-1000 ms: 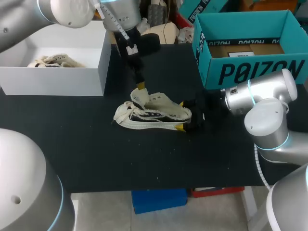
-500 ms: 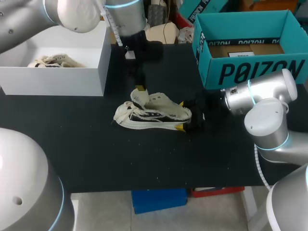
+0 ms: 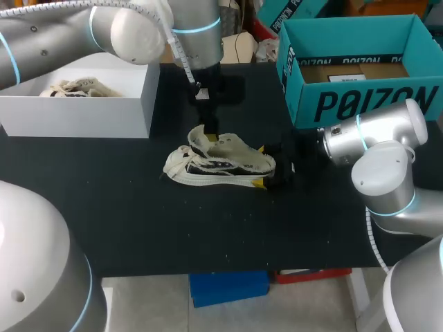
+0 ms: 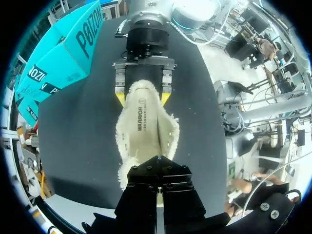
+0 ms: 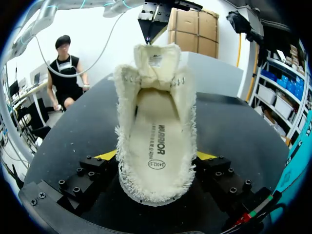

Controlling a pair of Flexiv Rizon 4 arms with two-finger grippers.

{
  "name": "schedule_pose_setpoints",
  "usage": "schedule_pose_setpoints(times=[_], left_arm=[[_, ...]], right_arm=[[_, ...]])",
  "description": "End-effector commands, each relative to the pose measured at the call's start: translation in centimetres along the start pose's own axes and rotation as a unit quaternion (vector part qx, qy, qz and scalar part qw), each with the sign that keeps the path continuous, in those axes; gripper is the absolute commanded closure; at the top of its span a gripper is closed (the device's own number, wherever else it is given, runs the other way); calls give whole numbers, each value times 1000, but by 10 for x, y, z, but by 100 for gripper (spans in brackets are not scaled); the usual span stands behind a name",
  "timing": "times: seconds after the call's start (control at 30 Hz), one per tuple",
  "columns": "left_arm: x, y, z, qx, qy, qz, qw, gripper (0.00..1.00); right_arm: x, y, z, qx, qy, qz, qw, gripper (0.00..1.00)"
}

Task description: Take the shoe out of the shoebox, open the shoe tongue, remove and reinsert the insole, then place the shoe into the shoebox

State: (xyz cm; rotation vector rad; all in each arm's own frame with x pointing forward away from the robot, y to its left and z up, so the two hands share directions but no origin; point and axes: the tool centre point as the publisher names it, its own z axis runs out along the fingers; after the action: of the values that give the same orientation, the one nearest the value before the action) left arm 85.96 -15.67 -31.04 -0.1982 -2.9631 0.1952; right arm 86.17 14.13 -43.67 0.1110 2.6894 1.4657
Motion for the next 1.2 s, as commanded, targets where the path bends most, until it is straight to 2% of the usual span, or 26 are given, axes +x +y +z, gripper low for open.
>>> schedule_pose_setpoints(times=[0.03, 0.27, 0.63, 1.2], left_arm=[[-16, -12, 16, 11, 19, 17, 1000, 100], [-22, -18, 34, 11, 42, 24, 999, 100], [-12, -19, 65, 18, 77, 20, 997, 100], [0, -23, 97, 0, 69, 37, 997, 100]], right_arm=[[0, -3, 4, 1, 0, 1, 1000, 100], [0, -3, 4, 1, 0, 1, 1000, 100], [0, -3, 4, 1, 0, 1, 1000, 100], [0, -3, 4, 1, 0, 1, 1000, 100]])
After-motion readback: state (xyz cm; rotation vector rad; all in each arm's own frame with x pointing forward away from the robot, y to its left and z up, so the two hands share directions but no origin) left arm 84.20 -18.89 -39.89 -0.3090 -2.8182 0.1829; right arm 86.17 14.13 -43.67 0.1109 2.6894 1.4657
